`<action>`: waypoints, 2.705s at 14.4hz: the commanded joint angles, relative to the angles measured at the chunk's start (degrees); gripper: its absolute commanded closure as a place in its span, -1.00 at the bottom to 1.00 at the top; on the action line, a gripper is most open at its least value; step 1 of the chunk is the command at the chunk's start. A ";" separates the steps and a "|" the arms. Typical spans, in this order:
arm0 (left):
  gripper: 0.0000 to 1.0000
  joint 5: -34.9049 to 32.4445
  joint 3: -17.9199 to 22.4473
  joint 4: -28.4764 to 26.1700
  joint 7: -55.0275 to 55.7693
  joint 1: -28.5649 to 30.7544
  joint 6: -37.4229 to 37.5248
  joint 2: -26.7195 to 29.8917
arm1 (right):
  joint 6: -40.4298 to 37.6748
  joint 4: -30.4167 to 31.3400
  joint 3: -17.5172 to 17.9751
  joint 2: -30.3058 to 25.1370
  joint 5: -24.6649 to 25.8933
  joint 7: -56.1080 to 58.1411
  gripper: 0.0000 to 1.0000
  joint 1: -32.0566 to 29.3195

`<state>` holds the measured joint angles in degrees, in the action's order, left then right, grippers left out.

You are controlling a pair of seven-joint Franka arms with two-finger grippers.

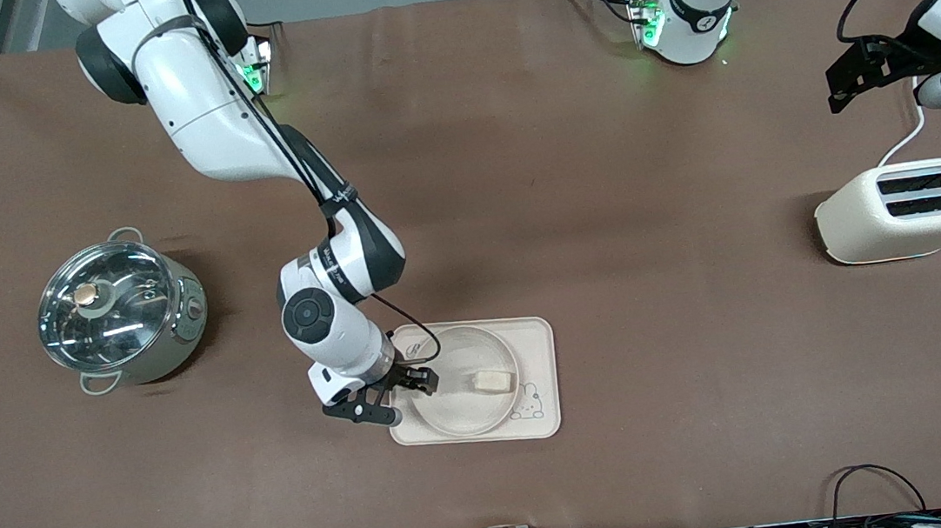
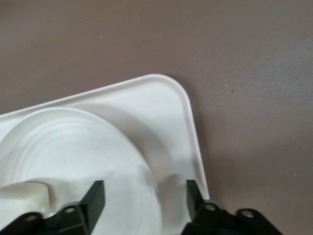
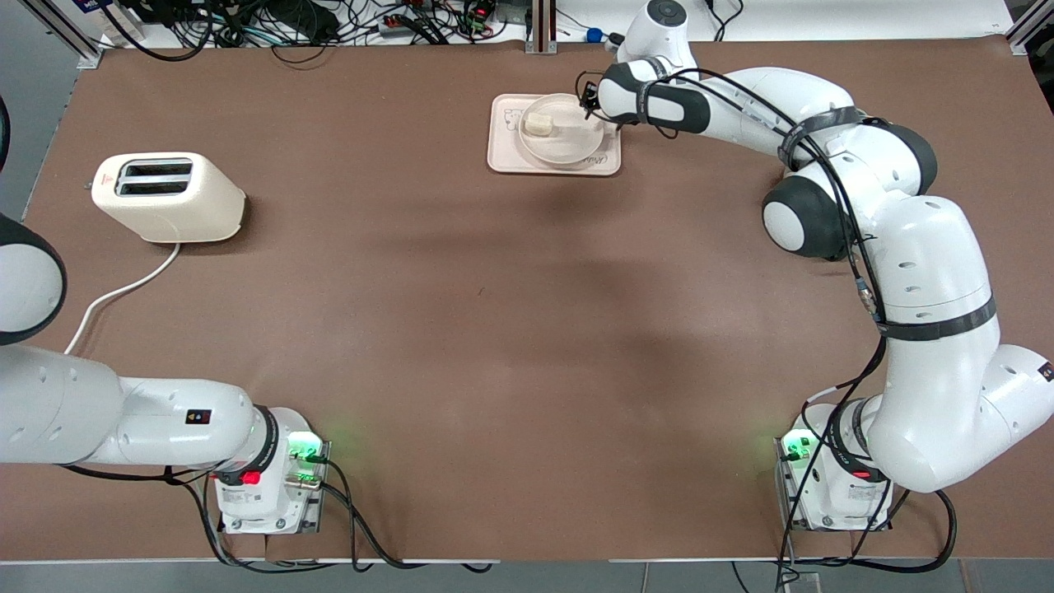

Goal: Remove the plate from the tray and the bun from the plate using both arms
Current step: 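Grasp the plate rim with the right gripper and lift it, then carry the plate off the tray and set it on the table, then release the plate with the right gripper while the left gripper reaches the bun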

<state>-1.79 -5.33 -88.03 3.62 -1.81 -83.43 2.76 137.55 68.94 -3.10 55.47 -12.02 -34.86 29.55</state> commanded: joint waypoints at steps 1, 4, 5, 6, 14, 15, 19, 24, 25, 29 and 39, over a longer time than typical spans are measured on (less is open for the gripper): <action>-1.00 0.56 -0.12 0.93 -0.80 0.32 2.03 0.32 | -0.18 -0.39 -0.15 0.52 -0.29 -0.21 0.21 0.77; -1.00 0.47 -0.12 0.84 -0.72 0.23 2.04 -0.04 | 0.08 -0.12 -0.15 0.87 -0.20 0.67 0.93 0.94; -1.00 0.47 -0.12 0.84 -0.72 0.32 2.04 -0.04 | 0.78 0.14 -0.15 0.87 -0.20 0.84 0.96 0.94; -1.00 0.47 -0.12 0.84 -0.72 0.32 2.04 0.05 | 1.83 0.58 -0.07 0.87 -0.20 0.93 0.97 0.94; -1.00 0.48 -0.21 0.84 -0.80 0.32 2.74 0.58 | 2.81 10.57 1.25 -8.68 -0.46 0.84 0.99 2.08; -1.00 0.47 -0.21 0.84 -0.80 0.32 2.74 0.58 | 3.94 15.30 1.52 -12.62 -0.46 0.84 0.99 2.26; -1.00 0.47 -0.21 0.93 -0.80 0.23 2.74 0.58 | 13.43 37.45 3.62 -26.35 -0.46 0.93 0.99 2.52; -1.00 0.47 -0.21 0.93 -0.80 0.23 2.74 0.58 | 28.95 60.92 6.09 -34.81 -0.55 0.49 0.99 5.77; -1.00 0.47 -0.21 0.93 -0.80 0.23 2.74 0.58 | 30.74 62.09 6.09 -34.64 -0.55 0.06 0.99 6.56; -1.00 0.47 -0.21 0.93 -0.80 0.32 2.74 0.58 | 31.63 63.77 6.00 -34.64 -0.64 -6.00 0.99 12.79; -1.00 1.09 -0.38 0.93 0.60 -0.29 1.52 -0.56 | 23.16 60.98 2.41 -37.44 0.15 -12.70 -1.00 11.32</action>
<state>-1.69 -5.41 -87.70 3.63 -1.83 -81.83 2.85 166.59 129.91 1.04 22.19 -12.04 -47.89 43.01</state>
